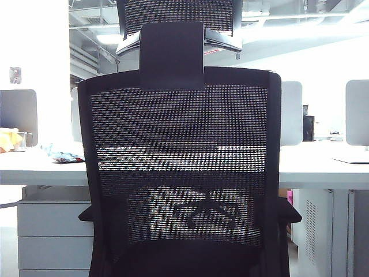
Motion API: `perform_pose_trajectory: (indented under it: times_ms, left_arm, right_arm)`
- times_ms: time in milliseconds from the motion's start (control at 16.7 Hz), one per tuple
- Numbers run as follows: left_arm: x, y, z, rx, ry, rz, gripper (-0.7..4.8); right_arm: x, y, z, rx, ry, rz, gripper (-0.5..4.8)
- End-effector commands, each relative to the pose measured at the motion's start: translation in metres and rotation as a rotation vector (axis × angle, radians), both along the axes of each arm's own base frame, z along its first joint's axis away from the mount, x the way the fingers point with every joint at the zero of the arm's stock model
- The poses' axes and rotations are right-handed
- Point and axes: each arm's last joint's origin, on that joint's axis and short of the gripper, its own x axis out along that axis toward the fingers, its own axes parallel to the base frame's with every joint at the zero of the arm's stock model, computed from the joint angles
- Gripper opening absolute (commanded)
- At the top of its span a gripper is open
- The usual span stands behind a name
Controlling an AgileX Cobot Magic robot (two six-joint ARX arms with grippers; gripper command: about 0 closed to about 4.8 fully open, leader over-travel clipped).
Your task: Push the black chair under the table.
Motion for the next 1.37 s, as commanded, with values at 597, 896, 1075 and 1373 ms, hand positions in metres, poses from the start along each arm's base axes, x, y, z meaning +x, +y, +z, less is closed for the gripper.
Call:
perform_pose_trajectory:
  times_ms: [597, 896, 1075, 1373]
  left_arm:
    - [0.033, 0.001, -0.067, 0.025, -0.050, 0.060, -0.05]
    - [0.034, 0.001, -0.070, 0.024, -0.071, 0.061, -0.05]
    - [0.034, 0.002, -0.070, 0.015, -0.069, 0.098, -0.05]
    - [0.034, 0.002, -0.070, 0.012, -0.069, 0.101, -0.05]
  right_arm:
    - [-0.001, 0.000, 0.001, 0.003, 0.002, 0.000, 0.00]
    - [-0.001, 0.000, 0.001, 0.003, 0.002, 0.000, 0.00]
    - [-0.001, 0.000, 0.001, 0.003, 0.002, 0.001, 0.00]
    - [-0.001, 0.000, 0.001, 0.003, 0.002, 0.000, 0.00]
